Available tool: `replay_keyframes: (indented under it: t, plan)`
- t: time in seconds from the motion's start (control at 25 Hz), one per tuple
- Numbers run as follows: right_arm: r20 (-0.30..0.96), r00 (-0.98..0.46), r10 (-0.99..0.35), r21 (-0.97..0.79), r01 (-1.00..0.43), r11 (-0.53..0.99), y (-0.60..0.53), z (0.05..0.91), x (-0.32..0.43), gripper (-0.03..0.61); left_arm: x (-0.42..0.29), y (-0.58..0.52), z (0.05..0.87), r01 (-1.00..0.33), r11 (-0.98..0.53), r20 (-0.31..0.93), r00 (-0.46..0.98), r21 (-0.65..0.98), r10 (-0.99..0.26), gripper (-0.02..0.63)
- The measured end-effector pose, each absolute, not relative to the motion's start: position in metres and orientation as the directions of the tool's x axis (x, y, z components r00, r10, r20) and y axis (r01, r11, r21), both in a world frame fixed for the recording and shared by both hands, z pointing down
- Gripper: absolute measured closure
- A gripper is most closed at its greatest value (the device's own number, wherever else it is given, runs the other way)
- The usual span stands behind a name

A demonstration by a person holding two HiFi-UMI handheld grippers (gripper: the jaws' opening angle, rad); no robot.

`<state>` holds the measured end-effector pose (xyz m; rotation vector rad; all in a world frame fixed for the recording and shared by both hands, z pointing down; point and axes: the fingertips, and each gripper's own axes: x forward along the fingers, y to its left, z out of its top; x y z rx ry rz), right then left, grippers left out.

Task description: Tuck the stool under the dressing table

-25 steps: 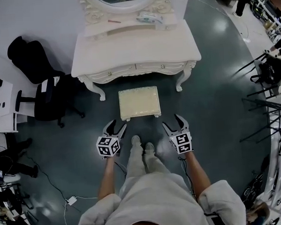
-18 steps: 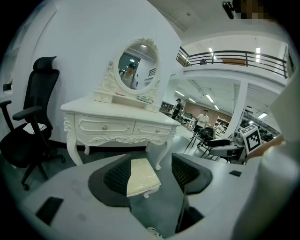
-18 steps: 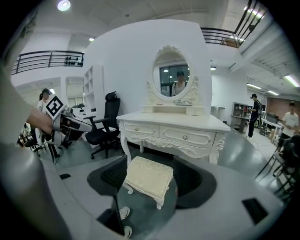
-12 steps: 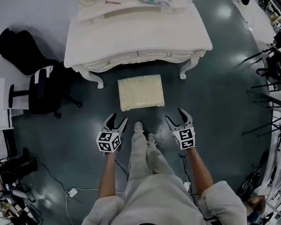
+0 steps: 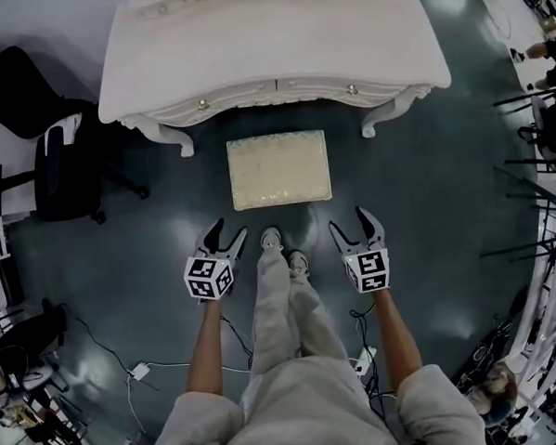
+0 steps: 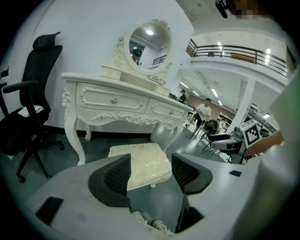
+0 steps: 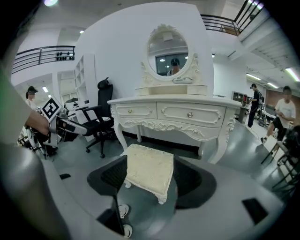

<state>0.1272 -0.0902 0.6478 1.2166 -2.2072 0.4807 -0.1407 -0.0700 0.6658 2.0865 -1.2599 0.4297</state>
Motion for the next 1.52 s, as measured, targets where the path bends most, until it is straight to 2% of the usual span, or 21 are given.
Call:
replay_keyframes:
  t: [0.64,1.52]
  plan:
    - [0.7,-0.401,-0.591,-0.052,-0.854,0.517,-0.092,0.767,0.123,0.284,-0.155,-0.074,0.785,-0.87,-0.311,0.622,0.491,0.381,-0.61,0.362]
    - [0.753,-0.387,-0.532,-0.05,-0.84,0.54,-0.102,0.909,0.136,0.284,-0.148,-0.081,0.916,-0.862,-0.399,0.673,0.498,0.314,-0.547,0.36]
